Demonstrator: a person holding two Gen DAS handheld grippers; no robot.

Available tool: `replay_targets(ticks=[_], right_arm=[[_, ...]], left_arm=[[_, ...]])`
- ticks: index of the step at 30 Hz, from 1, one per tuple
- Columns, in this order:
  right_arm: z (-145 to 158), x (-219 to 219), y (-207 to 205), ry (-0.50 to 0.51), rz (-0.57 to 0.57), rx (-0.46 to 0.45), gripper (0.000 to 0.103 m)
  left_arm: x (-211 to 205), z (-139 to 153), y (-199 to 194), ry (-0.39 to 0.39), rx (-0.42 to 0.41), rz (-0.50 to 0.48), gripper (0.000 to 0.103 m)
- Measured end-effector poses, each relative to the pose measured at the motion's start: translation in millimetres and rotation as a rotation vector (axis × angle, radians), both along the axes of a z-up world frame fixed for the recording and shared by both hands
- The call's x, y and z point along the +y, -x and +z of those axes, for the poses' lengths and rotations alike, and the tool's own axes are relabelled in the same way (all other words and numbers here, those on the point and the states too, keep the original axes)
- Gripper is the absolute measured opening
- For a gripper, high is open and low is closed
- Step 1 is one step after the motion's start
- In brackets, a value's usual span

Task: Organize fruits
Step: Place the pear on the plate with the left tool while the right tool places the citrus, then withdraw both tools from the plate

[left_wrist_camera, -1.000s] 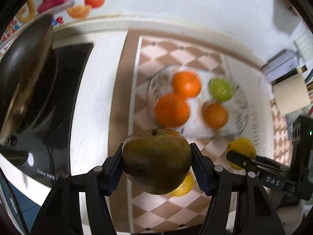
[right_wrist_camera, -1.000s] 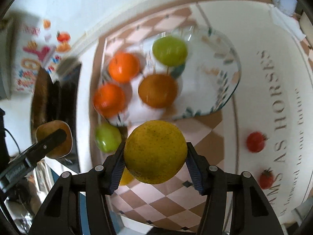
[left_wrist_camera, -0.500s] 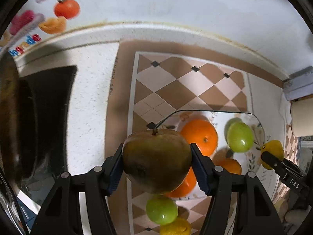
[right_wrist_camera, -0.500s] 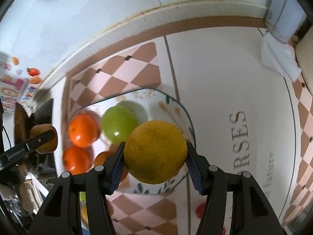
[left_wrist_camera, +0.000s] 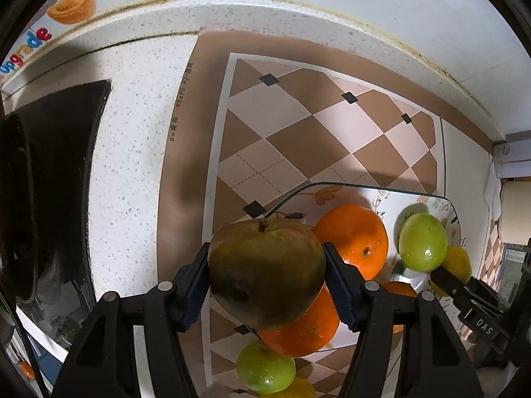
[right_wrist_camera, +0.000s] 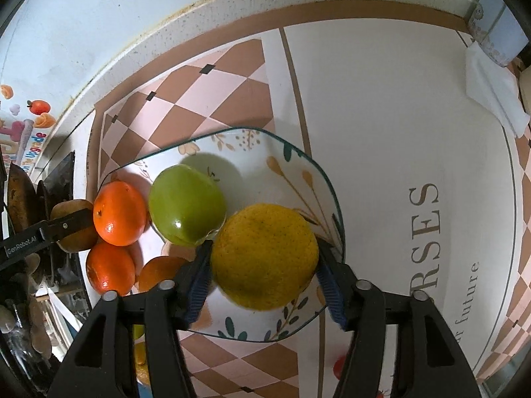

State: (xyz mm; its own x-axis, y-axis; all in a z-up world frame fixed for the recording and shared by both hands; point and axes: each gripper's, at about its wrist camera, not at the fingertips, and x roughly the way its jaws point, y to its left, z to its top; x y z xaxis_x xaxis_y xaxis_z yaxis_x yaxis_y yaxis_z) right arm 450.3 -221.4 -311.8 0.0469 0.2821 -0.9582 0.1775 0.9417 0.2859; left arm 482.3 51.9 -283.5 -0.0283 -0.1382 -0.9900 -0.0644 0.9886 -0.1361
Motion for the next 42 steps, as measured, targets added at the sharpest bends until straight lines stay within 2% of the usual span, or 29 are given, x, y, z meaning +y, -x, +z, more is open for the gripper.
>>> replay_targets(ticks=[1, 2, 3, 5, 8, 16, 20, 33, 42], right_arm=[[2.4, 0.9, 0.8, 0.005, 0.0, -0.003, 0.082], [5.2, 2.0, 1.9, 0.016, 0.005, -0.007, 0.085], [7.4, 3.3, 2.9, 0.022, 0.007, -0.007, 0.085], [12.1, 5.2, 5.3, 0.036, 0.014, -0.009, 0.086], [21.9, 6.6, 11.3, 0.08, 0.026, -0.018, 0.094], [59.0, 9.1, 42.2, 0.201, 0.035, -0.094, 0.094], [79.1, 13.9, 64.1, 0.242, 0.051, -0.138, 0.094], [155.2, 24.6, 137.0, 0.272, 0.04, -0.29, 0.094], [204.9, 34.2, 189.8, 0.293, 0.048, -0.392, 0.094]], left_arm=[[1.1, 0.5, -2.2, 0.005, -0.004, 0.001, 0.079], [1.7, 3.2, -1.9, 0.005, -0.013, 0.001, 0.085], [2.2, 5.3, -2.3, 0.004, -0.018, 0.001, 0.087], [2.5, 9.8, -0.9, -0.004, -0.023, -0.001, 0.087], [1.7, 18.7, 2.4, -0.017, -0.038, -0.001, 0.087], [-9.5, 49.6, 43.5, -0.12, -0.137, -0.032, 0.087], [-15.4, 65.1, 68.5, -0.132, -0.176, -0.036, 0.087], [-30.1, 133.4, 156.5, -0.171, -0.407, -0.078, 0.087], [-34.1, 170.1, 205.5, -0.155, -0.5, -0.109, 0.087]])
